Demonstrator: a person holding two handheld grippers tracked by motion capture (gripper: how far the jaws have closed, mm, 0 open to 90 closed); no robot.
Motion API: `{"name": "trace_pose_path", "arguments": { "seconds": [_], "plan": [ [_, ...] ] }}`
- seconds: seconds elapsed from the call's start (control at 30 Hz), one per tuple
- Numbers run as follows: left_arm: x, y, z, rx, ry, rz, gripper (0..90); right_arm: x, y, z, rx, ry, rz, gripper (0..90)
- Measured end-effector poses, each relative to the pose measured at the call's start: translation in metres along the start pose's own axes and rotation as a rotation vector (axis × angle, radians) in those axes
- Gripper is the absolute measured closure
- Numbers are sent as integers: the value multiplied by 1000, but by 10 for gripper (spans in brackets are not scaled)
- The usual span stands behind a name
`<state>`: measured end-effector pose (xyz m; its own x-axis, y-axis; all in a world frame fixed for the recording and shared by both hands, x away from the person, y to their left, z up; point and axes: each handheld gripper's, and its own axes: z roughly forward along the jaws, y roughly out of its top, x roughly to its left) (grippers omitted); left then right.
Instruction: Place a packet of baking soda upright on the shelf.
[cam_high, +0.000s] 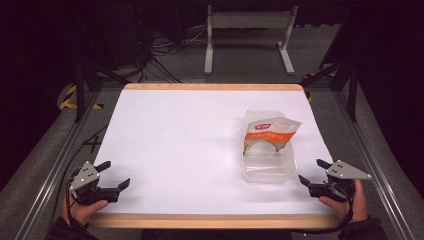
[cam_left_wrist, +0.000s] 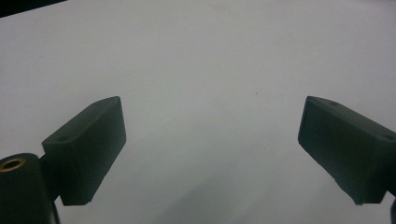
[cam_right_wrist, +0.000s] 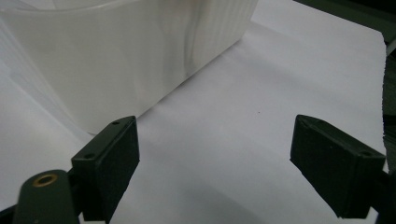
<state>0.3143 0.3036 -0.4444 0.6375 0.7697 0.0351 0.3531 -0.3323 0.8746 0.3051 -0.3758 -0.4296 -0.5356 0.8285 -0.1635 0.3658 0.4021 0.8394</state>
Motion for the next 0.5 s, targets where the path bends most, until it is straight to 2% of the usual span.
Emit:
{"name": "trace_pose_path", "arguments": {
  "seconds": [0.03, 0.13, 0.5],
  "plan": [
    [-1, 1, 2, 13, -2, 18, 81, 0, 0, 0, 4, -4, 1, 163],
    [-3, 1, 2, 12, -2, 22, 80, 1, 1, -2, 1, -8, -1, 163],
    [-3, 1, 3, 10, -7, 15, 75, 5, 1, -1, 11, -4, -9, 163]
  ]
}}
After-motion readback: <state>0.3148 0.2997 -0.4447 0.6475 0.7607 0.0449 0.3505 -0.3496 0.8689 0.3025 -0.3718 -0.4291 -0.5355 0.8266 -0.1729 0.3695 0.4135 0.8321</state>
